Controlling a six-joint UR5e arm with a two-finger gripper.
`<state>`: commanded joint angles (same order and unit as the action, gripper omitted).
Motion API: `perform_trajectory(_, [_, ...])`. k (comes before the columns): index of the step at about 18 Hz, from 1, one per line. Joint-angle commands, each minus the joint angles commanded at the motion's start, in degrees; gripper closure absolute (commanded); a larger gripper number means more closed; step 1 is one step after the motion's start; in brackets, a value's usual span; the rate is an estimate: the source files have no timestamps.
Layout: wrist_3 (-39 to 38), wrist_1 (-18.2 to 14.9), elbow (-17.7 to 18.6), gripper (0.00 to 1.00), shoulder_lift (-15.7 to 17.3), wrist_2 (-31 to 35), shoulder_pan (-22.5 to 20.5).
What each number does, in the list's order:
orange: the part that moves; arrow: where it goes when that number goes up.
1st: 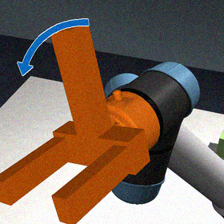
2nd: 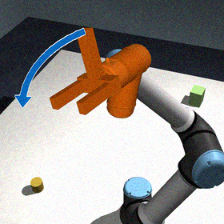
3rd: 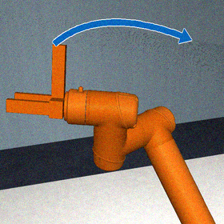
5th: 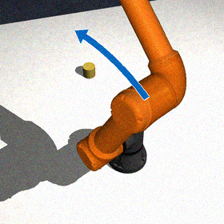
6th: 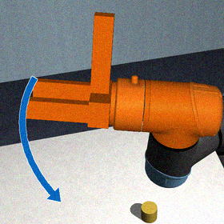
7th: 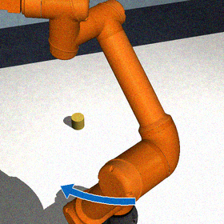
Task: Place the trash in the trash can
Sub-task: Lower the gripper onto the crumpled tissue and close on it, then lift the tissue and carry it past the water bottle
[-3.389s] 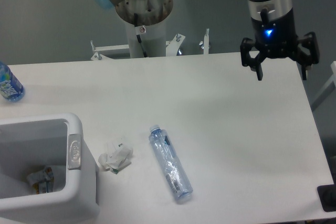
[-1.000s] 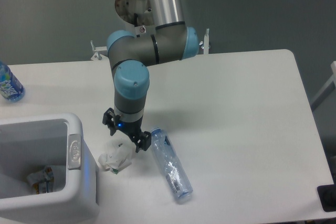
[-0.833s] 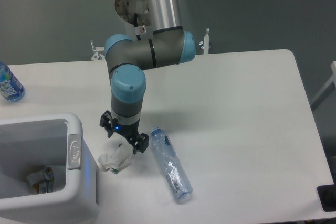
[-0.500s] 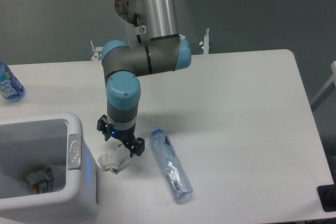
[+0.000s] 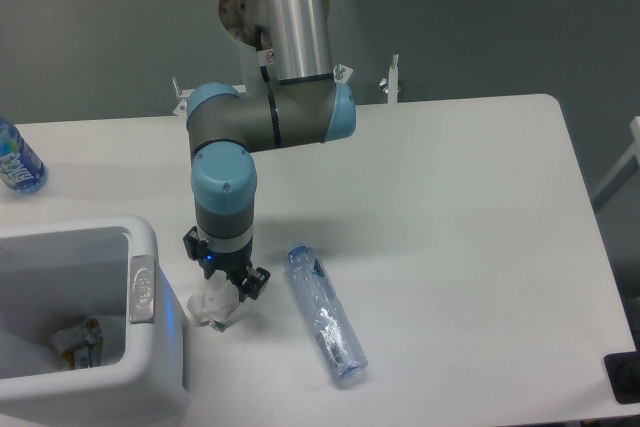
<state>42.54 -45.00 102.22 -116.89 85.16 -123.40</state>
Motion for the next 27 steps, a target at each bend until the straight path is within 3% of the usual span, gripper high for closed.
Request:
perform_trajectory(1, [0.0,0.1,0.0,0.81,-0.1,0.3,0.1])
perform_trajectory(4, [0.0,0.0,0.0,0.99,0.1,0.7,0.1])
perform_trajectory(11, [0.5,-0.1,-0.2,1.0,1.9,0.4,-0.2])
perform_trajectory(14, [0.8,-0.1,-1.0,1.0,3.3,0.3,-2.4])
perform_trajectory(17, [0.7,-0.2,-2.8,1.0,4.3,-0.6,-4.9])
perform_trajectory(20, [0.2,-0.2,-4.6,1.0,6.2,-6.1,-7.7])
perform_trajectory(27, [-0.6,-0.2,-14.4,1.0,9.2,-14.0,-16.2])
